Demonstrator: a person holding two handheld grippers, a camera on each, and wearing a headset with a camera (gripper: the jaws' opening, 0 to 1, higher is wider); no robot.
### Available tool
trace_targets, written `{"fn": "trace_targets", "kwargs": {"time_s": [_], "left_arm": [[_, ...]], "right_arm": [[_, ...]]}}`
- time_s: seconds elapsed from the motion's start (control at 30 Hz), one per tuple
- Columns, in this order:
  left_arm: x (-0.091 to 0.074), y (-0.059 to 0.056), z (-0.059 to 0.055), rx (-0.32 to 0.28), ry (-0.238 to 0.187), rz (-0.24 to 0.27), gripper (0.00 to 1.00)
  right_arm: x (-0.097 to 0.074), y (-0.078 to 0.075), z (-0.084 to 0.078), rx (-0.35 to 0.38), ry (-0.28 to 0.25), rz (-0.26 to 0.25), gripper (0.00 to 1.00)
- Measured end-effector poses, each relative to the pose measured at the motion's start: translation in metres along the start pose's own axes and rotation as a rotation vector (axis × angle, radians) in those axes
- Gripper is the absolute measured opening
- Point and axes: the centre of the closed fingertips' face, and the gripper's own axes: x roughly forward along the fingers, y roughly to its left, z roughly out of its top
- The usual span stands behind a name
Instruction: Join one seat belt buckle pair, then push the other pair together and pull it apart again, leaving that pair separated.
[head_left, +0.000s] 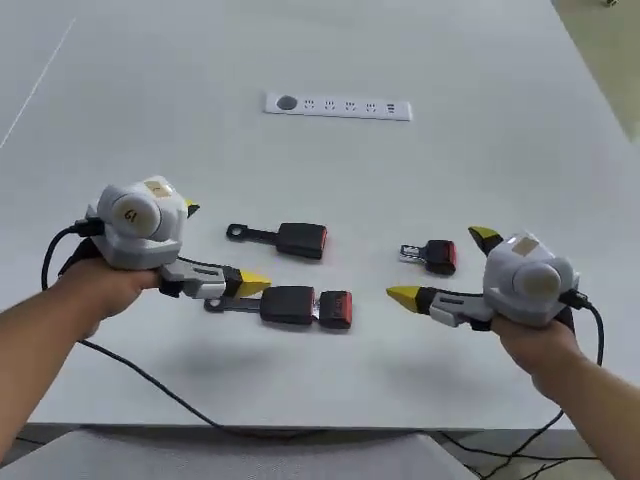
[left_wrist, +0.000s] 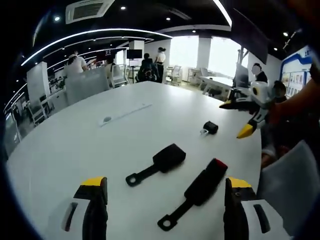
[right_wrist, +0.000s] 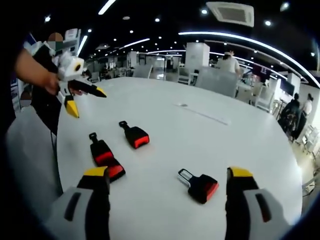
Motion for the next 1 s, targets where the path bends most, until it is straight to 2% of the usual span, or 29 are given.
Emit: {"fn": "trace_targets", "kwargs": {"time_s": [0.1, 0.23, 0.37, 0.57, 0.67, 1.0], "left_arm": [[-0.016, -0.004, -0.005, 0.000, -0.027, -0.010, 1.00], [-0.028, -0.006, -0.013, -0.005, -0.037, -0.017, 1.00], [-0.038, -0.011, -0.019, 0.009, -0.041, -0.031, 1.00], [-0.053, -0.016, -0.024, 0.030, -0.053, -0.048, 1.00], [-0.058, -0.016, -0.028, 0.032, -0.054, -0.041, 1.00], [-0.068, -0.020, -0.039, 0.000, -0.061, -0.020, 1.00]], "right_arm": [[-0.008, 0.011, -0.004, -0.023, 0.011, 0.007, 1.00], [-0.015, 0.028, -0.008, -0.064, 0.031, 0.022, 1.00], [-0.023, 0.038, -0.007, -0.068, 0.031, 0.020, 1.00], [-0.033, 0.043, -0.006, -0.055, 0.026, 0.005, 1.00], [-0.038, 0.042, -0.007, -0.041, 0.013, -0.012, 1.00], [-0.043, 0.044, -0.013, -0.008, 0.018, -0.030, 1.00]]}}
